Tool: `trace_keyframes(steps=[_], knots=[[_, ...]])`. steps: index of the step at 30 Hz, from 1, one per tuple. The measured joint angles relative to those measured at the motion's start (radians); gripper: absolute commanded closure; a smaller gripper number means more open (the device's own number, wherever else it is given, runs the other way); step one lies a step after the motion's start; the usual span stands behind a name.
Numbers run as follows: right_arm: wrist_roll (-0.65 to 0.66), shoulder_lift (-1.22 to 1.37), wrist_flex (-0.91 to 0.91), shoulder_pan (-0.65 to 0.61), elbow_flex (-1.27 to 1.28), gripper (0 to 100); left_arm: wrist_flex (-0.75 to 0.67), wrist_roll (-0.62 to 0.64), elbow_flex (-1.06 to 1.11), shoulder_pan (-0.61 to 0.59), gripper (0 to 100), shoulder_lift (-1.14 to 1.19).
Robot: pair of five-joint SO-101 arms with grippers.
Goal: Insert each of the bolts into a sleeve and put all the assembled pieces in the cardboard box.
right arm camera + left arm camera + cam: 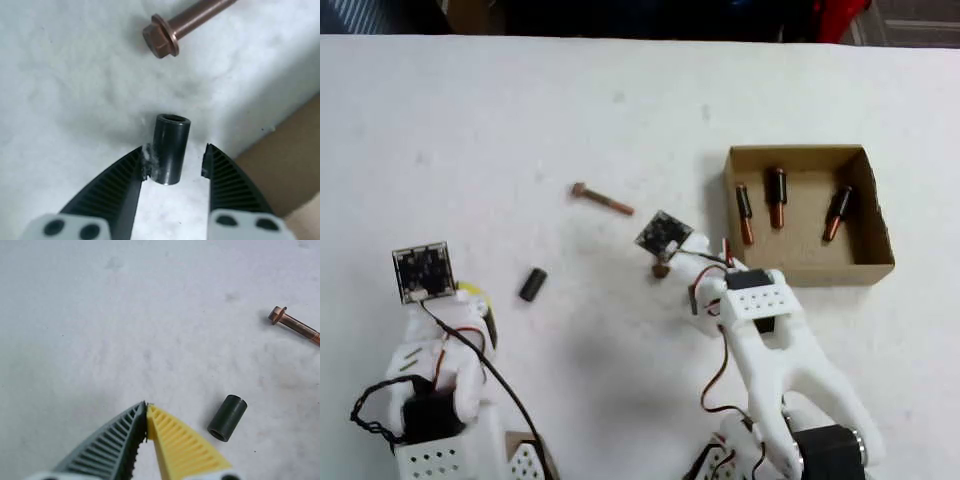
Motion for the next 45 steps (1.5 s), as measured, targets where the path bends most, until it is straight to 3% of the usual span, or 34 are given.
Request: trace_keyframes(steps=[11, 19, 28, 34, 45], knots=[[0.000, 0.017, -0.005, -0.046, 0.000, 85.0, 0.000, 0.000, 0.000, 0.000, 98, 0.000], [0.000, 0.137, -0.104, -0.046, -0.006, 85.1, 0.000, 0.000, 0.000, 0.000, 98, 0.000], [0.000, 0.147, -0.089, 0.006, -0.032, 85.1, 0.000, 0.000, 0.000, 0.000, 98, 0.000], [0.000, 0.144, -0.066, 0.011, -0.046, 98.8, 0.000, 0.000, 0.000, 0.000, 98, 0.000], [-0.002, 0.120, -0.018, 0.029, -0.091, 98.2, 0.000, 0.000, 0.000, 0.000, 98, 0.000]])
